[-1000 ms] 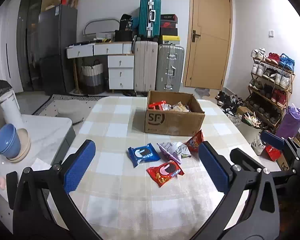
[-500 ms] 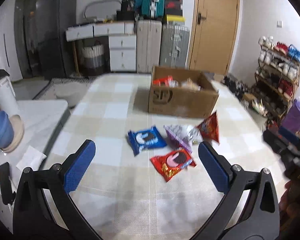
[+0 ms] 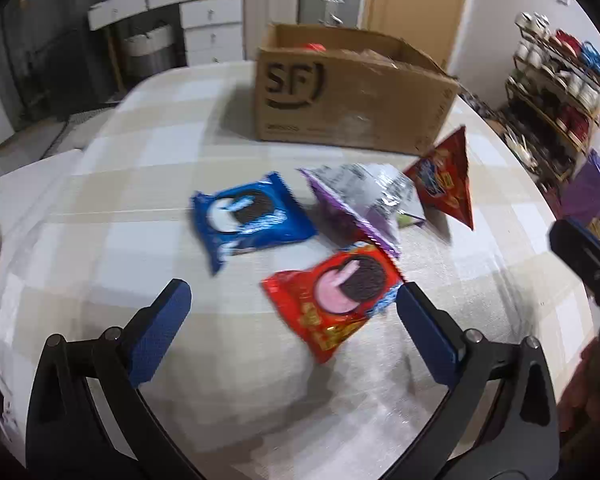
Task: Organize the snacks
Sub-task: 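Grasp the red Oreo pack with the left tool and lift it, then grasp the red cone-snack bag with the right tool while the left tool holds the Oreo pack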
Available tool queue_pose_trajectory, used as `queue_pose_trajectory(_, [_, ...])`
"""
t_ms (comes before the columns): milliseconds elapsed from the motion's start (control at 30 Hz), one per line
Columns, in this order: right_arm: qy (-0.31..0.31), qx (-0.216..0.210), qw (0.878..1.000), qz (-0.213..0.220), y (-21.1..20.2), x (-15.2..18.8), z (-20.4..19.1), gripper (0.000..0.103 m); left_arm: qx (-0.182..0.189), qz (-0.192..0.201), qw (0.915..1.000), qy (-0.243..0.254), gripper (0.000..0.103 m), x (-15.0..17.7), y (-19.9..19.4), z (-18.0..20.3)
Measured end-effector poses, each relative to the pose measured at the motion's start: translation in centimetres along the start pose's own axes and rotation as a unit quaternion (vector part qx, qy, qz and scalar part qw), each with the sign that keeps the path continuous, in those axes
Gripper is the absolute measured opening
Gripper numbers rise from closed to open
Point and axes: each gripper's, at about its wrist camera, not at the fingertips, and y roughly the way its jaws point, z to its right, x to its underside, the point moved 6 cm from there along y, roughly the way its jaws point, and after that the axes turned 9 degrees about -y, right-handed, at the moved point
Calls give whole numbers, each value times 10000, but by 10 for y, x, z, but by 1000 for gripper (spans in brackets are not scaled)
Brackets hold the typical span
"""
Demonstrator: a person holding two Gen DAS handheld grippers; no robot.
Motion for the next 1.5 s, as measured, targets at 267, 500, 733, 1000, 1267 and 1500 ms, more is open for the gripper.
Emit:
queue_pose_trajectory(267, [310,-238,9991,-144,22,12,17,102,249,-528,9980,-246,103,-5,44,12])
queue_pose_trajectory(500, [570,-386,9972,-297,36,21,25,102,353,-457,9983,38,62,-1,52,24])
queue_pose_trajectory(733, [507,-406,9975,-273,32,21,23,102,630,-539,9965,98,42,2,46,27])
queue_pose_trajectory(1000, [171,-444,9986,-252,35,2,14,102,836,-351,9959,51,42,-1,24,10])
queue_pose_trajectory(1267, [118,-579,9968,-534,82,-29,14,101,958,-209,9951,-134,42,5,0,-16])
queue_pose_trajectory(1500, [16,-791,9902,-1149,127,-28,4,70,1032,-178,9940,-325,42,5,-1,-31])
